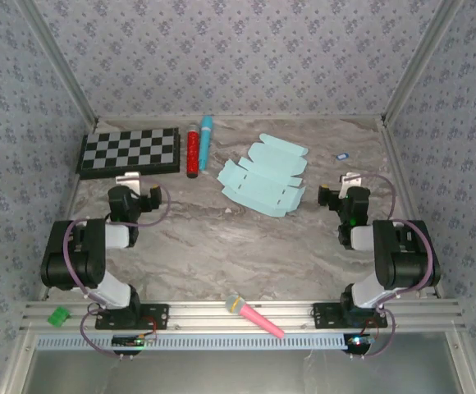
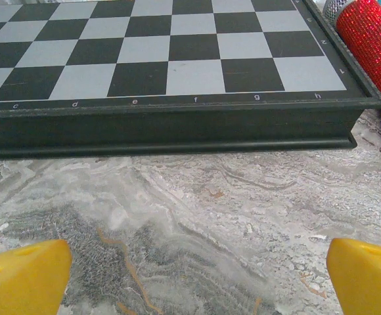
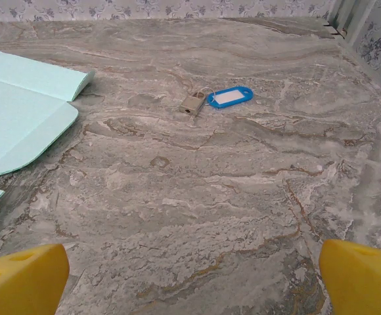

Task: Fold the paper box

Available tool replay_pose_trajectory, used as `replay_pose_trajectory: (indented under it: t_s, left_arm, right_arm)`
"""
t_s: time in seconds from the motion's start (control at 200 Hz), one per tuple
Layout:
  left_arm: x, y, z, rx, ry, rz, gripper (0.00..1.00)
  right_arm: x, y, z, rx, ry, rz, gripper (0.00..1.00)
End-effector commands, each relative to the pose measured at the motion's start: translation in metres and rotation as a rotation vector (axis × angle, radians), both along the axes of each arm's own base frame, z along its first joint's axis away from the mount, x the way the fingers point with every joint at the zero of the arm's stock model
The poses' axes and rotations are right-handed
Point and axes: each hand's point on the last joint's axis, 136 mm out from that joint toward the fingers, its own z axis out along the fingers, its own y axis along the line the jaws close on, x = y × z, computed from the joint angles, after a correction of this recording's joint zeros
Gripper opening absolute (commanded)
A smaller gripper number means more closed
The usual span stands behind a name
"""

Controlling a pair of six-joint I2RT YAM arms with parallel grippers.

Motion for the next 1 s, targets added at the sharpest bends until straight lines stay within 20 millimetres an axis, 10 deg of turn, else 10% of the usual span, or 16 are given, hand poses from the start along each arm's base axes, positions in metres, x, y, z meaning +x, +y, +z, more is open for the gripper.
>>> replay_pose_trajectory:
  t_s: [0.0,0.994]
  left_arm:
    - [0.006,0.001,0.010,-0.008,-0.027,0.007,1.00]
    - [0.004,0.018,0.028,-0.005,-0.021,0.115,0.99]
  right_arm:
    - [0.004,-0.002,0.004,-0.017,-0.014,-0.012,1.00]
    - [0.001,-0.008,0.011,-0.006,-0.022,-0.044,1.00]
